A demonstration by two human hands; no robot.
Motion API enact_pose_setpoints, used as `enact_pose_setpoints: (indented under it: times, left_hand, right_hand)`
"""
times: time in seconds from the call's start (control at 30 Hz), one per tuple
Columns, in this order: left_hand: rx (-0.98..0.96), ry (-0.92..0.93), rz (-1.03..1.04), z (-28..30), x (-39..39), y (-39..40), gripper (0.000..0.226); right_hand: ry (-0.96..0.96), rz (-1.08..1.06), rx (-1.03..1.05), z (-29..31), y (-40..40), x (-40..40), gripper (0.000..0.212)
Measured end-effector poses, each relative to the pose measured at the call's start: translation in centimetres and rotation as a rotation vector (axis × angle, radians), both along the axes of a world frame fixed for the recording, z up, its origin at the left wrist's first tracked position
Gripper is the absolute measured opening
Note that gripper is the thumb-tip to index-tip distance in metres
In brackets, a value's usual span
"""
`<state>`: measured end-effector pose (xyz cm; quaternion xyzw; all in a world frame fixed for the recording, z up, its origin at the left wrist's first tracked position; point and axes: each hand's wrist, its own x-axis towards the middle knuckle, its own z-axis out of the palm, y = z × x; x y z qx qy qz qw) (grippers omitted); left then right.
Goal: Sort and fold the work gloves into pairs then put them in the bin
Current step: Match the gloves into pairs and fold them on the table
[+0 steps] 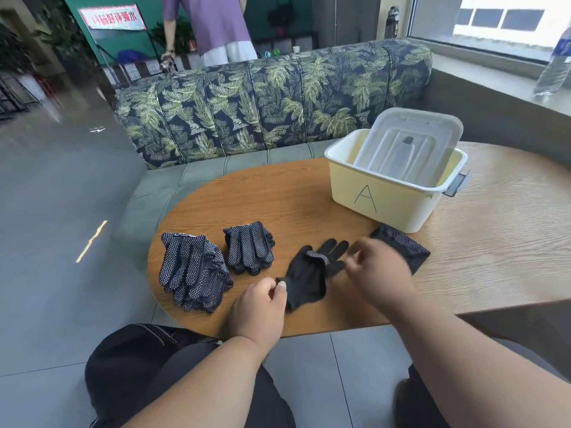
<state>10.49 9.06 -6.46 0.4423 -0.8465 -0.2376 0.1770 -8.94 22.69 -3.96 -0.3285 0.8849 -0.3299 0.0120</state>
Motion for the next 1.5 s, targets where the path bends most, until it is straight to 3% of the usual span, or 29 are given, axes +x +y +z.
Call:
enact_pose_setpoints:
  times: [0.17,0.33,0.47,0.57,0.67,0.73,0.8,0.9,1.0,1.23,1.37,1.5]
  left_hand:
    - [0.144,0.151,0.070,0.6,0.0,-0.2,0.039]
    - [0.193,0.214,0.060,1.3,0.3,0.0,0.037]
    - [0.274,0.344,0.053,1.4,0.8,-0.3,0.030]
    - [0.426,0.541,0.138,2.1,1.2,-0.4,0.039]
    - [0.605,0.765,0.292,4.6,1.7,0.5,0.027]
    - [0.639,0.869,0.284,6.8,2.4,0.7,0.026]
    - [0.591,0.912,0.191,9.3,3.1,0.8,0.028]
    - [0.494,0.878,0.080,11.7,4.3,0.6,0.018]
    - [0.456,0.781,0.020,12.4,5.2,0.3,0.028]
    - [0.600,0.899,0.206,13.0,6.0,-0.7,0.027]
    - [0.672,1.034,0.182,14.6,6.5,-1.1,0.024]
    - [0.747,1.139,0.114,16.1,7.2,-1.2,0.021]
  right_hand:
    - [-0.016,-0.233,0.277,-1.3,2.4,-5.5,0.046]
    - [0.008,-0.181,0.245,-1.0,2.8,-5.4,0.030]
    - [-0.104,-0.154,-0.067,1.8,2.2,-2.8,0.014]
    - [-0.594,-0.019,-0.484,4.6,1.6,0.5,0.020]
    - [-1.090,0.190,-0.742,5.8,1.1,2.6,0.016]
    - [-1.334,0.287,-0.841,5.9,0.5,3.7,0.021]
    - [-1.456,0.330,-0.842,5.0,0.0,4.3,0.023]
    - [-1.456,0.200,-0.739,3.2,-0.3,4.6,0.021]
    - [-1.330,0.011,-0.629,2.2,0.1,4.5,0.023]
    - [-1.075,-0.090,-0.493,2.5,1.4,3.6,0.010]
    - [-1.229,-0.147,-0.614,2.8,1.7,3.2,0.016]
    - [-1.465,0.088,-0.746,3.9,0.1,4.8,0.026]
